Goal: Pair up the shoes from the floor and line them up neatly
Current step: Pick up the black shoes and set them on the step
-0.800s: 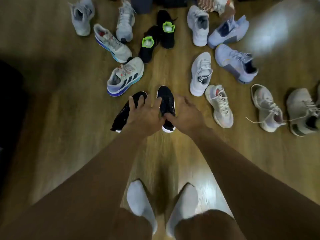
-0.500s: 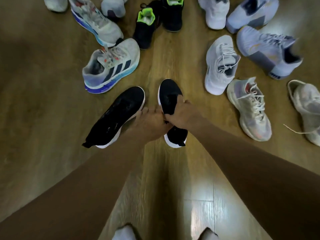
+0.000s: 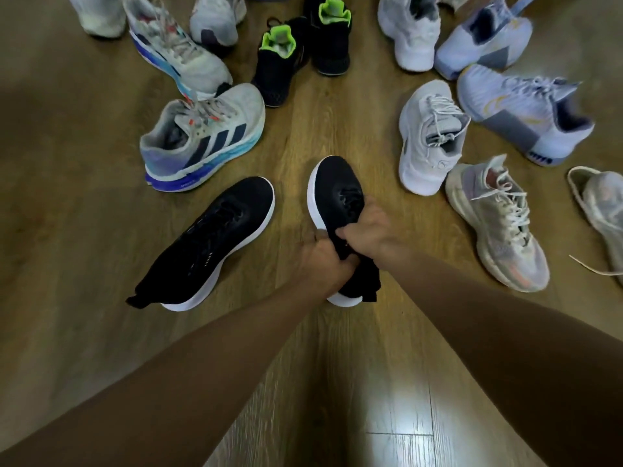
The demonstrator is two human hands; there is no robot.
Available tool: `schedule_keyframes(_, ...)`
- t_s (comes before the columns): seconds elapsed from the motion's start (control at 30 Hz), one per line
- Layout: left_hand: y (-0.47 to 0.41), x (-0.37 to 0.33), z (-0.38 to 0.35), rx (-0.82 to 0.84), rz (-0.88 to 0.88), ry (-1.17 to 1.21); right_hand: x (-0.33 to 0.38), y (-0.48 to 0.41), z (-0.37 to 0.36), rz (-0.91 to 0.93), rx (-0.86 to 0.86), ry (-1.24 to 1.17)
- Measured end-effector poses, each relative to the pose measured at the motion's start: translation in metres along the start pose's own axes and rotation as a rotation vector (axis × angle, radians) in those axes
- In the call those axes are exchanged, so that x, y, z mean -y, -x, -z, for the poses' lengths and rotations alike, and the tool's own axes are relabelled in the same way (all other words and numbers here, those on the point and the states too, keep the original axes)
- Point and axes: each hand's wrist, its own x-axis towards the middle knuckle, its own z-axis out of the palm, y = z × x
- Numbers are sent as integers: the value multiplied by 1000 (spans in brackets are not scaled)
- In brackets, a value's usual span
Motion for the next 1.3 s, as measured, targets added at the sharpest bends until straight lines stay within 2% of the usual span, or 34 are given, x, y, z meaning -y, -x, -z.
schedule_keyframes(0.13, 8, -13, 20, 109, -108, -6, -11, 8, 21, -74, -18, -199)
schedule_keyframes(0.2, 5, -10, 46, 49, -141, -309, -13, 13, 30, -85, -14, -277)
schedule_keyframes(0.27, 2, 4, 78, -102, -122, -646, -10, 16, 32, -80, 32, -329)
schedule_keyframes(0.33, 2, 26, 110, -165, -35, -800, -3, 20, 27, -54, 80, -304)
schedule_keyframes(0.4, 5, 57, 132, -138, 60, -838, 5, 24, 17, -14, 116, -262)
schedule_keyframes(0.47, 9, 87, 143, -59, 139, -741, 11, 28, 6, 13, 148, -209)
schedule_keyframes(0.53, 16, 101, 146, -12, 144, -628, 16, 33, -6, 31, 155, -122)
schedule_keyframes(0.67, 23, 99, 145, -85, 109, -610, 17, 43, -30, 159, 150, 252)
schedule_keyframes(0.73, 22, 100, 148, -122, 115, -453, 16, 48, -40, 211, 146, 422)
schedule_keyframes(0.8, 20, 102, 155, -170, 162, -146, 16, 51, -46, 221, 138, 528)
schedule_keyframes(0.83, 23, 99, 160, -186, 207, 85, 16, 52, -47, 224, 135, 551)
schedule_keyframes(0.93, 42, 86, 172, -57, 357, 766, 19, 49, -43, 192, 145, 520)
schedule_keyframes(1.03, 54, 87, 186, 91, 359, 1025, 21, 42, -31, 142, 170, 372)
schedule_keyframes(1.17, 58, 95, 197, 212, 351, 1054, 21, 39, -18, 71, 246, 208)
schedule_keyframes(1.23, 59, 91, 195, 185, 428, 926, 20, 41, -15, 70, 258, 173)
schedule_keyframes(1.3, 59, 82, 189, 59, 497, 652, 20, 42, -13, 74, 260, 165)
